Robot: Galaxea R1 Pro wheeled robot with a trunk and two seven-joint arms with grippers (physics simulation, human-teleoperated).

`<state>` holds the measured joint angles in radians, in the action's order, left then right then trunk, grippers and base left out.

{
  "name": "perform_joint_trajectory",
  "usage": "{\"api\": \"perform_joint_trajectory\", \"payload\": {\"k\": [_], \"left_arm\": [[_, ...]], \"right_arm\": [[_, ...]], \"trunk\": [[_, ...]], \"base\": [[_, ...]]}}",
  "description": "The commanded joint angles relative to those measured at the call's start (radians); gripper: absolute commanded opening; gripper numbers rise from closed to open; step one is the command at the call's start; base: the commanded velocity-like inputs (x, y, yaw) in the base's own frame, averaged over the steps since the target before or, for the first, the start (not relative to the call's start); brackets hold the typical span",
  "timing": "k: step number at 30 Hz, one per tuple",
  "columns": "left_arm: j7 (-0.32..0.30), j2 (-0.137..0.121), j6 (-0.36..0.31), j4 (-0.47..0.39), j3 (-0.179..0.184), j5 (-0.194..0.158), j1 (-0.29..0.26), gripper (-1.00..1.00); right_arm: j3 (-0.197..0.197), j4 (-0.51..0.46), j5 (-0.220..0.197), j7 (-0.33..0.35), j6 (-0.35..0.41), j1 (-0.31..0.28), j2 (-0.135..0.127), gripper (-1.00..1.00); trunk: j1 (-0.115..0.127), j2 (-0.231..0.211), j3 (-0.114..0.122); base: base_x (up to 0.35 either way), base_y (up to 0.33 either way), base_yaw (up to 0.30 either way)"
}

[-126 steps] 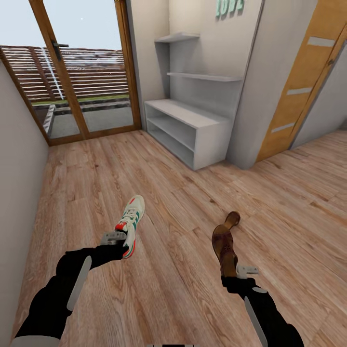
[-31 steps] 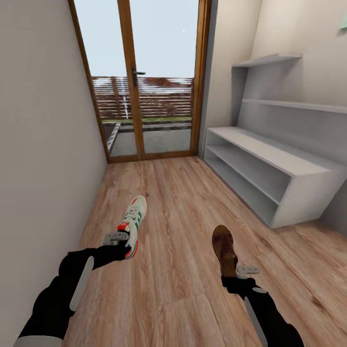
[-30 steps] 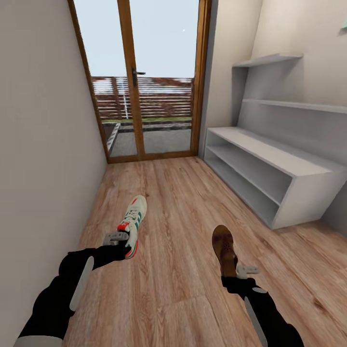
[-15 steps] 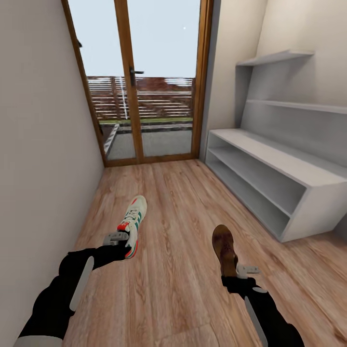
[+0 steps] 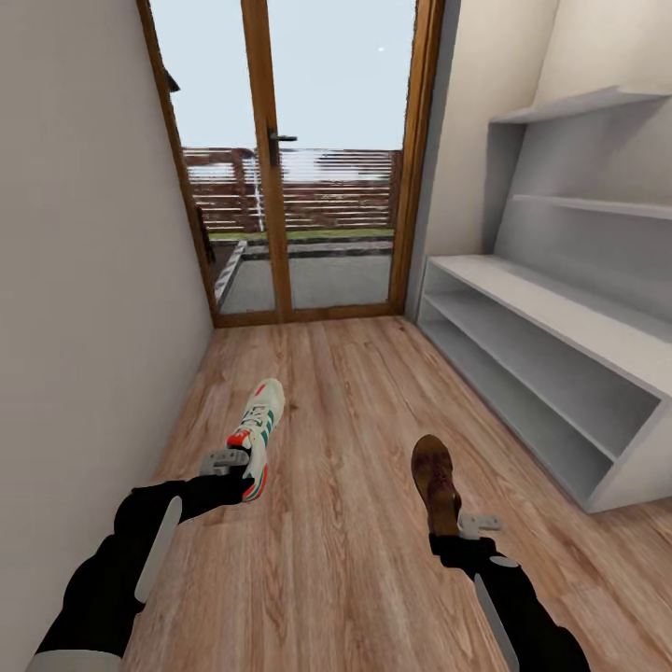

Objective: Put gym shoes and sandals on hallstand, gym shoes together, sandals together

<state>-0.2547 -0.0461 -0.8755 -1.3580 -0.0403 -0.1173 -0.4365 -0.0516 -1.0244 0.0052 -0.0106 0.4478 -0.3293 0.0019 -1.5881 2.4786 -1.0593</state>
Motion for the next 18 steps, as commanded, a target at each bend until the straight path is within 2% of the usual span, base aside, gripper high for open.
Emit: {"api": "perform_joint_trajectory", "payload": {"k": [1, 18], "left_arm": [[0.002, 0.000, -0.007, 0.001, -0.001, -0.010, -0.001, -1.00], [0.002, 0.000, -0.005, 0.017, 0.000, -0.010, -0.001, -1.00]], "right_arm": [[0.000, -0.002, -0.003, -0.003, 0.006, 0.000, 0.000, -1.00], [-0.001, -0.002, -0.004, -0.003, 0.006, 0.000, 0.000, -1.00]], "trunk": [[0.000, 0.000, -0.001], [0.000, 0.000, -0.001]], "base": [[0.348, 0.000, 0.098], [0.347, 0.000, 0.009]]}}
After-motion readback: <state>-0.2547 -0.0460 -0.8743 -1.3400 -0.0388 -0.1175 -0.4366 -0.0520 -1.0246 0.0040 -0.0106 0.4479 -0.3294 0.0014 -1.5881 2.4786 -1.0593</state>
